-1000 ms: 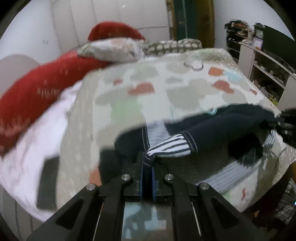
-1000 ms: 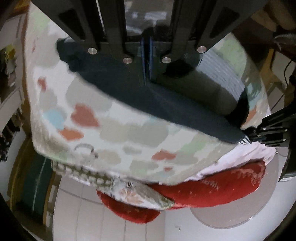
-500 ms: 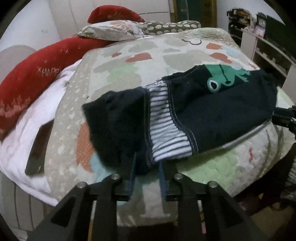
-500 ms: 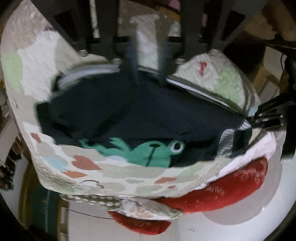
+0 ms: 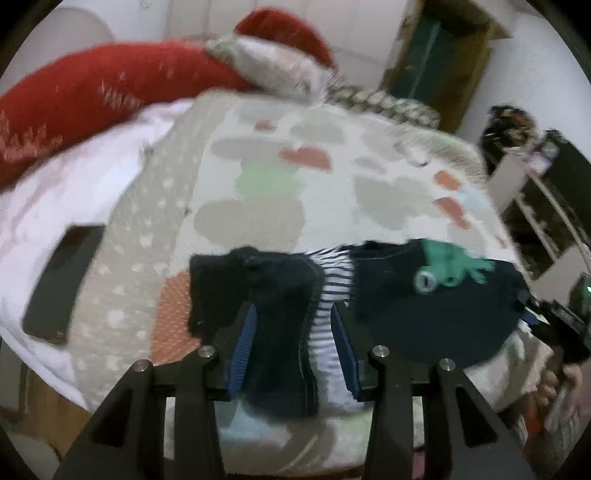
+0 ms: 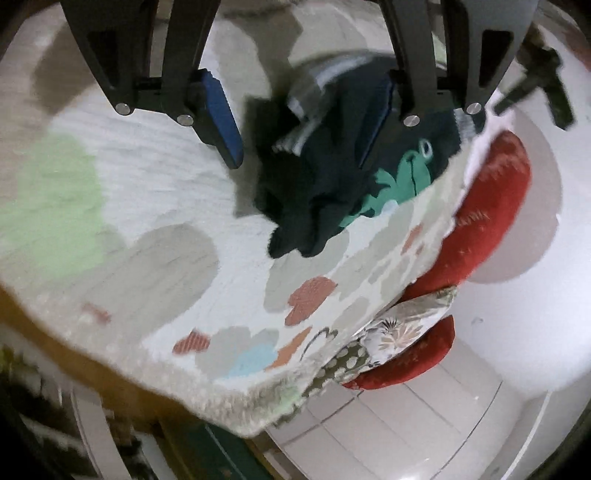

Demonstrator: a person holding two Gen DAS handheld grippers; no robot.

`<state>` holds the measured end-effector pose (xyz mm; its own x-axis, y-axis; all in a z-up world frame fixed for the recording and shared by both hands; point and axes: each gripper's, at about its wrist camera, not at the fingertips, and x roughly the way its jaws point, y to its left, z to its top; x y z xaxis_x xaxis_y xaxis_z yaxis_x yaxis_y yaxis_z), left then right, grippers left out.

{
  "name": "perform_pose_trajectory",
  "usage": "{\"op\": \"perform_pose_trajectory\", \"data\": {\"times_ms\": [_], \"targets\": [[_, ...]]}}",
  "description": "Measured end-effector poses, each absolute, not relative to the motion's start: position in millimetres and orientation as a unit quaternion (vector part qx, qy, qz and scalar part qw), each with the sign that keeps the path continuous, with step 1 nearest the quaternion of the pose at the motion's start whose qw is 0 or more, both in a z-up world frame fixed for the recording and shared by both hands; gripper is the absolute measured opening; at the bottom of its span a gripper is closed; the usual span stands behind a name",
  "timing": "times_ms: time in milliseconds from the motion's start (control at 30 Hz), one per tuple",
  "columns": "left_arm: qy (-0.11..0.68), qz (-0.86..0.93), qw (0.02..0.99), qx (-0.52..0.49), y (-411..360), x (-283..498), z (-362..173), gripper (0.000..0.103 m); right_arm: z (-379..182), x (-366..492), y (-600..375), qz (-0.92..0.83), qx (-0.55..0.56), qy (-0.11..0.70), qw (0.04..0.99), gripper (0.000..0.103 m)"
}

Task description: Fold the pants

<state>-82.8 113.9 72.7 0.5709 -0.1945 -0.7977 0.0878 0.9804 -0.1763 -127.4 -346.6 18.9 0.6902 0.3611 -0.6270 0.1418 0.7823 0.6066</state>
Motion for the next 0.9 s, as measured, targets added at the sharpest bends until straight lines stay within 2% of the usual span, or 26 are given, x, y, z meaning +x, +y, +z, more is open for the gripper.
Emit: {"op": "perform_pose_trajectory", "data": {"times_ms": [33,133,233,333,433,600,767,867,900], "targets": [[0.465,-0.067,0.881,-0.053,112,-77,64,0.041,15,-122,-345,0.063,0.331,0.396,0.854,0.010],[0.483,-0.024,0.874,-0.033,110,-67,38,0.040,17,-125,-344,0.066,0.354,0.389,0.848,0.011],[0.473,-0.018,0.881,-0.023,106,-71,36,0.041,30,-145,-350,0.077,0.362,0.363,0.855,0.010],[0.469,-0.015,0.883,-0.006,99,-73,34,0.045,46,-163,-354,0.055,0.337,0.339,0.877,0.011],[0.460,-0.004,0.887,0.019,92,-76,32,0.046,57,-171,-348,-0.021,0.269,0.327,0.906,0.026],[0.459,-0.006,0.887,0.043,86,-77,33,0.051,78,-181,-338,-0.093,0.224,0.295,0.924,0.027],[0.449,-0.025,0.893,-0.012,94,-94,63,0.051,117,-174,-303,-0.025,0.174,0.275,0.945,0.039],[0.429,-0.057,0.901,-0.029,84,-99,77,0.051,121,-146,-258,0.076,0.130,0.314,0.937,0.048],[0.429,-0.072,0.900,-0.028,77,-98,76,0.051,119,-133,-244,0.109,0.121,0.334,0.928,0.048]]}}
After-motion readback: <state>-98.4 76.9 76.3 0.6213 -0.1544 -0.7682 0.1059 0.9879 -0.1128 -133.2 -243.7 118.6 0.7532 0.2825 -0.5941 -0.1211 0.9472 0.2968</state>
